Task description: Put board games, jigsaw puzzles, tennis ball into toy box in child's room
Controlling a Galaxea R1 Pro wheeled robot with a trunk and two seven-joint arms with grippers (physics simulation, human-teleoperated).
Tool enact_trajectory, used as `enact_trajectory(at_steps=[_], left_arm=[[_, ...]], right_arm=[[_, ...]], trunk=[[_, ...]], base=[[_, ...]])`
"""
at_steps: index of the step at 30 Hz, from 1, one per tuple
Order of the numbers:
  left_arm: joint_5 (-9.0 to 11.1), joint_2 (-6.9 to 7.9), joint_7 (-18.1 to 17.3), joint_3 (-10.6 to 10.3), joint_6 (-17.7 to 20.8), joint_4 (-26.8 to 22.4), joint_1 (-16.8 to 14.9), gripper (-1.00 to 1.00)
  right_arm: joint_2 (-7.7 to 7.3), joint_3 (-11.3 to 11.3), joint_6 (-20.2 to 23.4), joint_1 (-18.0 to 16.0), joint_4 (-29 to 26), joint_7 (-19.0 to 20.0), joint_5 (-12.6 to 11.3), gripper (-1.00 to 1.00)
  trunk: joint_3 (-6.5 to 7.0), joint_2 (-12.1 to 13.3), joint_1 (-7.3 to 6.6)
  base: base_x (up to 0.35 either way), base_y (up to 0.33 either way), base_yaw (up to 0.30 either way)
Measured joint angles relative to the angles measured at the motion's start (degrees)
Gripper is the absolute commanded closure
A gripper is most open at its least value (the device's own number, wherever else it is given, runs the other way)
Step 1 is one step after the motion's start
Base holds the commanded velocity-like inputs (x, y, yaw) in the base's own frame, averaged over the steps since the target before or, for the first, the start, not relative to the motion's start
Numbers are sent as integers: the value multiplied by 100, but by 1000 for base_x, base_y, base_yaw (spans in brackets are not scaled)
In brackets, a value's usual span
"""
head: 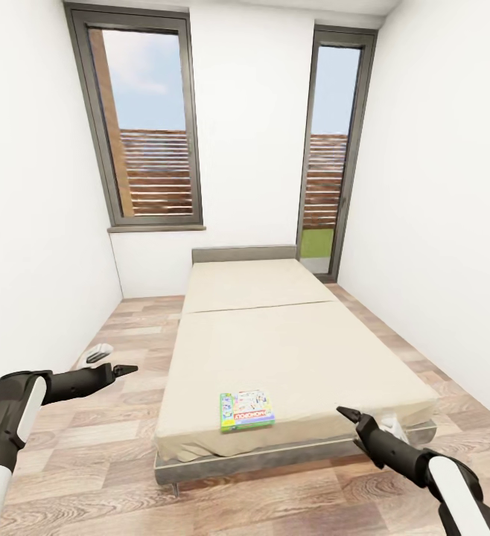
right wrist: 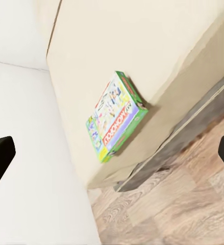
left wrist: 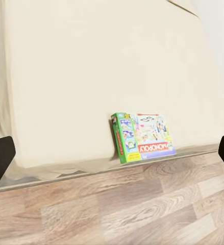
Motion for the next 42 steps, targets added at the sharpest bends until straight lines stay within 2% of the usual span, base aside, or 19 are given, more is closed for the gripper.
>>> enact_trajectory(at_steps=[7, 21, 42], left_arm=[[14, 23, -2, 0, 11, 0, 0, -100], [26, 31, -8, 0, 30, 0, 0, -100], [27, 32, -10, 0, 32, 0, 0, -100]], right_arm=[[-9, 0, 6, 0, 669, 9, -15, -100], [-22, -6, -14, 0, 1509, 17, 23, -100], [-7, 9, -79, -1, 1655, 18, 35, -100]], trunk=[[0, 0, 0], [0, 0, 0], [0, 0, 0]], base=[[0, 0, 0], [0, 0, 0], [0, 0, 0]])
